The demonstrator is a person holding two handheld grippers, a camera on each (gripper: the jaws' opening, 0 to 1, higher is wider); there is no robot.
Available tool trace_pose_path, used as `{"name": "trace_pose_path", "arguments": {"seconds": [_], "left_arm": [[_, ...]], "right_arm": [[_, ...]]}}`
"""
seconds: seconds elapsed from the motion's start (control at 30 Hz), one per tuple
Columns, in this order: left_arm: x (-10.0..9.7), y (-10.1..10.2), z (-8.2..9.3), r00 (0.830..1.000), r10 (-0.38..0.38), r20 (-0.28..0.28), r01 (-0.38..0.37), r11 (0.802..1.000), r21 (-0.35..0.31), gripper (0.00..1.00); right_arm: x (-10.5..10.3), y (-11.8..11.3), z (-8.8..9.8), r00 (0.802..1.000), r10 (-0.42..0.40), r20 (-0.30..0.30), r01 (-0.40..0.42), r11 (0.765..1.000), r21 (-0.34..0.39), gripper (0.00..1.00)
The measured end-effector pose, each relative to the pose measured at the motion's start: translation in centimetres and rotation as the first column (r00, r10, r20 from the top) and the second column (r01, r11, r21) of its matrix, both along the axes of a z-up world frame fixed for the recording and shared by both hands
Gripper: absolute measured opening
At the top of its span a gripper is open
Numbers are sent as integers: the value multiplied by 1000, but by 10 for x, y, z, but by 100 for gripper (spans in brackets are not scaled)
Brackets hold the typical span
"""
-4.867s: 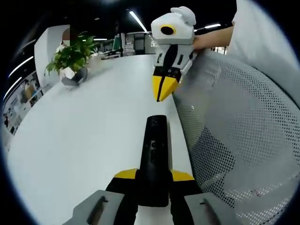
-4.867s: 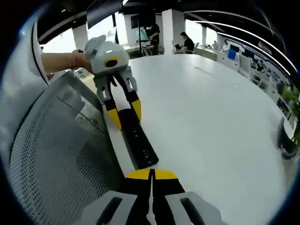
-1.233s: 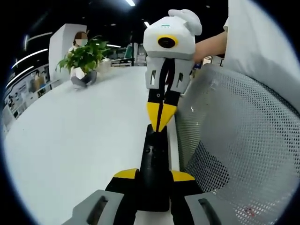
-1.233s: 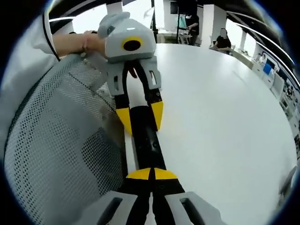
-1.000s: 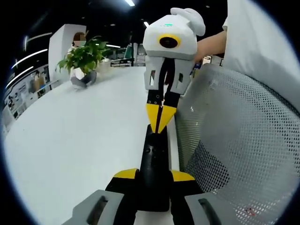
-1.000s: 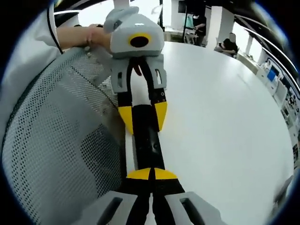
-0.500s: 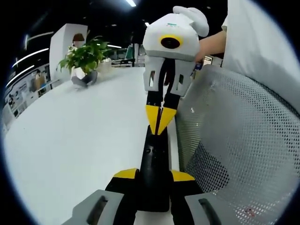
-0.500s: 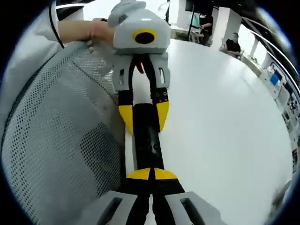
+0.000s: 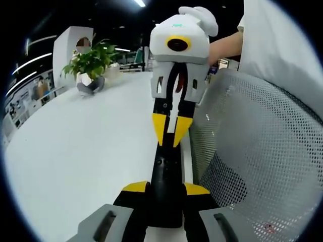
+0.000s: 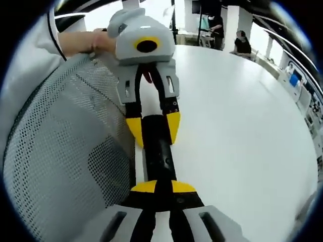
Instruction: Press the specified remote control buttons in sequence, fully releasing each button before pressing the next.
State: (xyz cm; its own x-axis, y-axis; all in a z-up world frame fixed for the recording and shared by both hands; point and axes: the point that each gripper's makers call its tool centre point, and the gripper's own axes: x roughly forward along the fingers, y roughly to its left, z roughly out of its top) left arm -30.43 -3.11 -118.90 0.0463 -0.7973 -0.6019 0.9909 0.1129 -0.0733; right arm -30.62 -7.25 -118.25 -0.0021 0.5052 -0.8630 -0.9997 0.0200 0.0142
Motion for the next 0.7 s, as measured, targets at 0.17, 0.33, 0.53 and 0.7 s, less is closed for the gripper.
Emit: {"name": "trace_pose_path", "arguments": {"seconds": [0.17, 0.33, 0.53, 0.7], "left_arm": [[-1, 0, 0, 1000, -6, 13, 6, 1000, 8, 24], [-1, 0, -1, 1000, -13, 21, 13, 1000, 10, 24], [-1, 0, -1, 1000, -12, 20, 11, 1000, 9, 24], [-1, 0, -2, 1000, -11, 21, 11, 1000, 9, 24]], "right_arm": [[-1, 1, -1, 999, 29, 25, -28, 999, -28, 5], [0, 1, -2, 999, 39, 31, -37, 997, -67, 5], [0, 1, -1, 999, -34, 5, 34, 999, -18, 5], [0, 0, 1, 997, -12, 75, 3, 992, 122, 5]]}}
